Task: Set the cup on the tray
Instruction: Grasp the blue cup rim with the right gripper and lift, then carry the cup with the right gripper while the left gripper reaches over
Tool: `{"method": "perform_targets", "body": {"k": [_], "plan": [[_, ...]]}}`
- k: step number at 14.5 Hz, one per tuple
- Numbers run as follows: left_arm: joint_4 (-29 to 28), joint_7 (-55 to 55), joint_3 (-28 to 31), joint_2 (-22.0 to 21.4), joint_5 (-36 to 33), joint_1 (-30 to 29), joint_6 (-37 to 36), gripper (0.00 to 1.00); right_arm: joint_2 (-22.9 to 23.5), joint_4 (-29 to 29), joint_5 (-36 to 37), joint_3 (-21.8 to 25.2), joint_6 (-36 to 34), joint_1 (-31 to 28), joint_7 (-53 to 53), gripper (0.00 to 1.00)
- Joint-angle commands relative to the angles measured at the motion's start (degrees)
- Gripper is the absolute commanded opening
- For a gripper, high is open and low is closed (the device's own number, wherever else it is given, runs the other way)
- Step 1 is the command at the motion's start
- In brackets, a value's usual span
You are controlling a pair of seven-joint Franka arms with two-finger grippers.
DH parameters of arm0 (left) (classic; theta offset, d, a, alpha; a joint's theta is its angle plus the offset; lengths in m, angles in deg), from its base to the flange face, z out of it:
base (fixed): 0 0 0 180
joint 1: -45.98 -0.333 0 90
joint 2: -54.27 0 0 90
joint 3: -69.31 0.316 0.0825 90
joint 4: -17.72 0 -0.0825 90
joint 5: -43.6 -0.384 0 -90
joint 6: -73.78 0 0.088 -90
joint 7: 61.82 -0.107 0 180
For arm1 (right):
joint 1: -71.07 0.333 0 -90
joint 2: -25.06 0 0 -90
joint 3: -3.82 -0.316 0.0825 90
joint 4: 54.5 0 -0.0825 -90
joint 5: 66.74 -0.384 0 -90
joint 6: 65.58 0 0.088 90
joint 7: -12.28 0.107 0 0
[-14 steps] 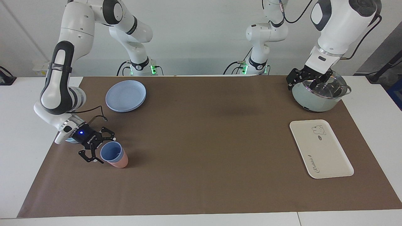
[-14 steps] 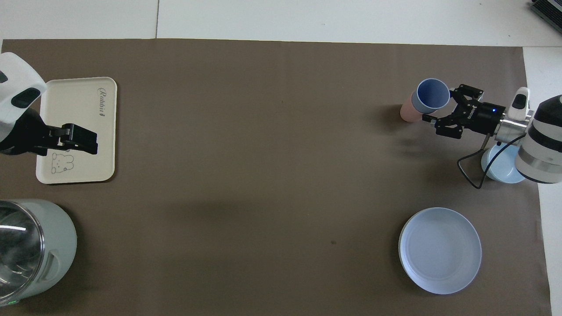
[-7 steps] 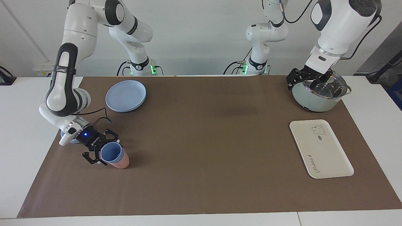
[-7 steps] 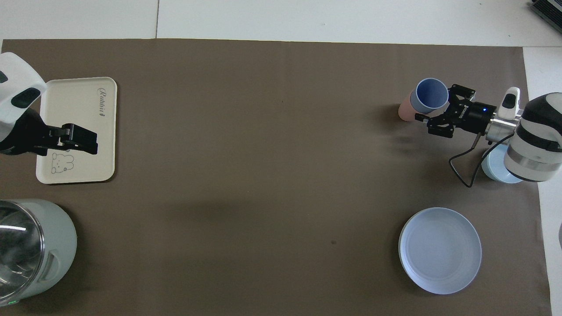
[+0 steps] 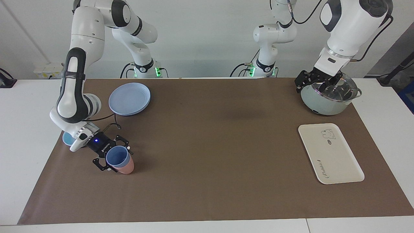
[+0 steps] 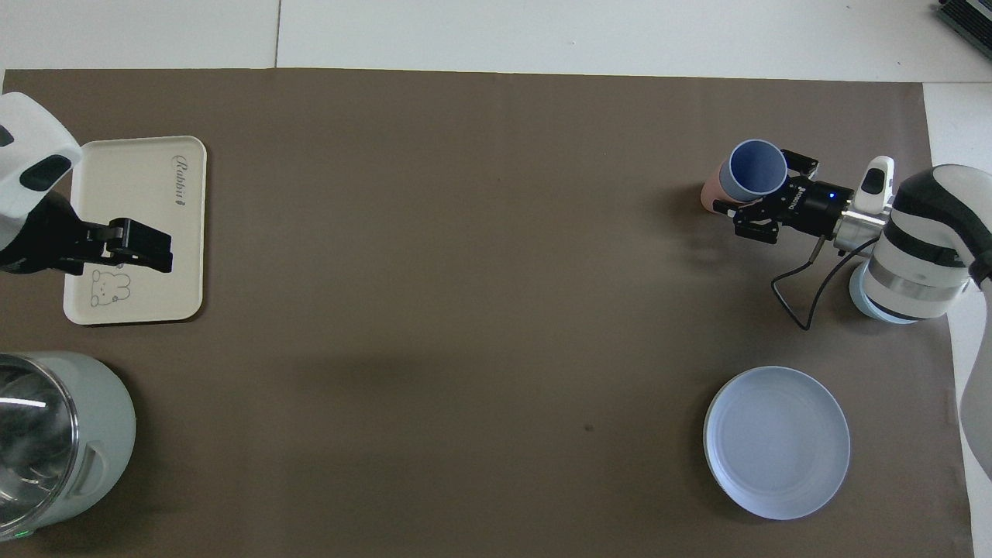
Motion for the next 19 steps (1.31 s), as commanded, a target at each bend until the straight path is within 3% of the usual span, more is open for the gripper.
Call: {"method": "perform_targets", "body": {"k": [1,2,5,8,14,16,19], "plan": [[-0.95,0.16,-0.33,-1.31,0.72,-0.28,-0.24,1.00,-0.15,0.73,-2.29,-0.14,0.86,-0.22,-3.15,0.28],[-1.03,0.51,-0.41,-1.31,0.72,-0.27,-0.50,1.00,-0.15,0.73,-2.37,-0.14,0.86,-0.22,-2.97,0.00],[-1.30,0.34,-0.50,-1.66,0.72,0.43,-0.77,1.00,-0.58,-0.06,-2.11,-0.14,2.97,1.44,-0.60,0.00],[-2.79,0.34,-1.03,-2.54,0.72,0.87,-0.94,1.00,-4.52,0.03,0.77,0.21,4.55,3.98,3.51,0.00],[-6.83,0.16,-1.21,-4.21,1.77,4.20,1.07,1.00,-13.94,-1.55,29.93,0.04,6.66,10.93,37.24,0.00],[-6.84,0.86,-1.12,-3.51,8.50,3.60,6.76,1.00,-14.56,-3.30,37.92,-0.14,5.78,13.74,44.45,0.00],[-6.84,6.55,-1.12,-1.93,17.93,3.85,9.59,1.00,-14.91,-4.71,47.78,0.04,5.96,19.62,55.87,0.00]]}}
